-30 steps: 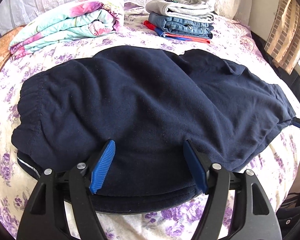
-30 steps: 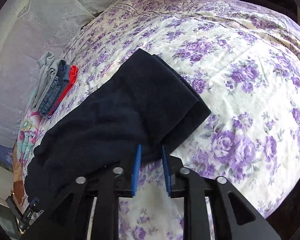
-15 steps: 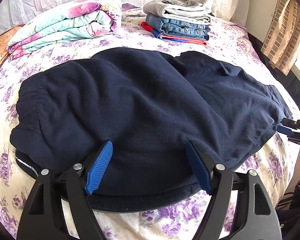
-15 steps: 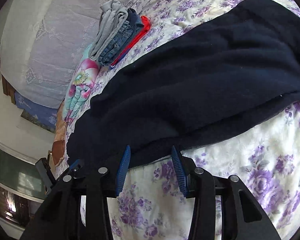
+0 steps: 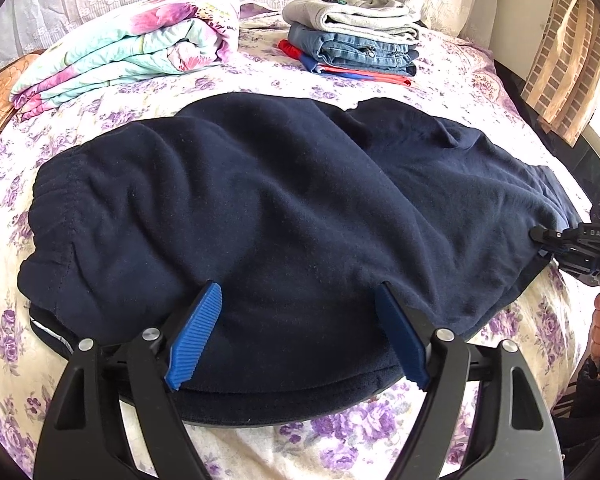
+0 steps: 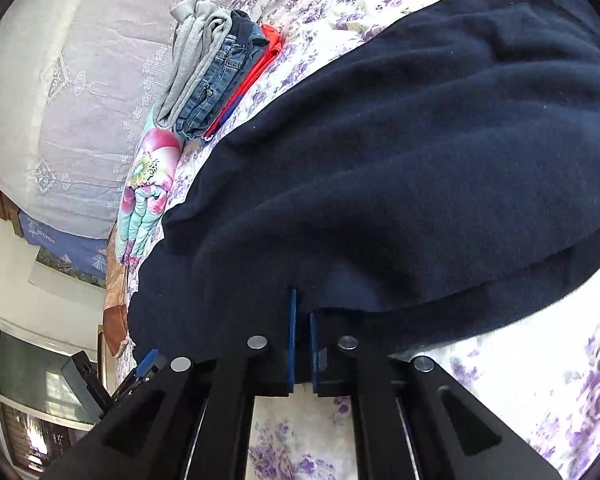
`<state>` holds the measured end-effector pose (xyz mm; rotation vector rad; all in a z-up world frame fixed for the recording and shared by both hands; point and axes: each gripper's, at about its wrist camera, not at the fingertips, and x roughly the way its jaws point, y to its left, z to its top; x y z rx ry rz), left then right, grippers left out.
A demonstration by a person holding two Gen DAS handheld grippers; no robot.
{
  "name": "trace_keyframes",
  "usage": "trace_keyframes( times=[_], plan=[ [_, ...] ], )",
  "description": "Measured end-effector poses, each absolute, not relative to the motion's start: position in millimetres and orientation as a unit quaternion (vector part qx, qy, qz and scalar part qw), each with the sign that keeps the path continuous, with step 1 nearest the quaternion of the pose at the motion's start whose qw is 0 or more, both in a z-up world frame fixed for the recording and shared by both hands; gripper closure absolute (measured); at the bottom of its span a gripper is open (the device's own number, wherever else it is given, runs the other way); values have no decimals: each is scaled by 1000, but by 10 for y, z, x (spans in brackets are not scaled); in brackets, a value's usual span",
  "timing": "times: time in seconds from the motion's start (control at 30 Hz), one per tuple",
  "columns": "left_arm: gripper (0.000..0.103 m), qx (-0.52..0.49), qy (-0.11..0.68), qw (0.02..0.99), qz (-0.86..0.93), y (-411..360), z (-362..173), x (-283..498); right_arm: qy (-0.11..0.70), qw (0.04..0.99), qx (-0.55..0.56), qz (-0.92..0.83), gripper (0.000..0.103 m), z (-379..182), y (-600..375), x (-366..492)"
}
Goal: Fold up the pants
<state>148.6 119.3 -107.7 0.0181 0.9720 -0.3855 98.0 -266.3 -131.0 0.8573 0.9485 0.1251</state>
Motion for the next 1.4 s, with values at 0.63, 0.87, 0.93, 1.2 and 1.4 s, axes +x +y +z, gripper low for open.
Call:
trace_keyframes(
  times=[0.63,0.87,0.93,1.2,1.4],
  plan=[
    [34,66,508,836,-198,138,-805,1533,502,819,259,98,92,-942,-2381,685],
    [38,100,485,850,-179,57,-1179,1257,439,884,54,153,37,-215,-1805,1377],
    [38,89,484,851,-185,103,-1187,1254,441,875,25,196,32,-131,-1562,1835],
    [38,78,480,851,-196,135,-1180,1195,524,816,-64,234,36,-641,-757,3124],
    [36,70,482,849,-204,148,-1179,1196,534,810,-82,228,100,-913,-640,3216]
  ],
)
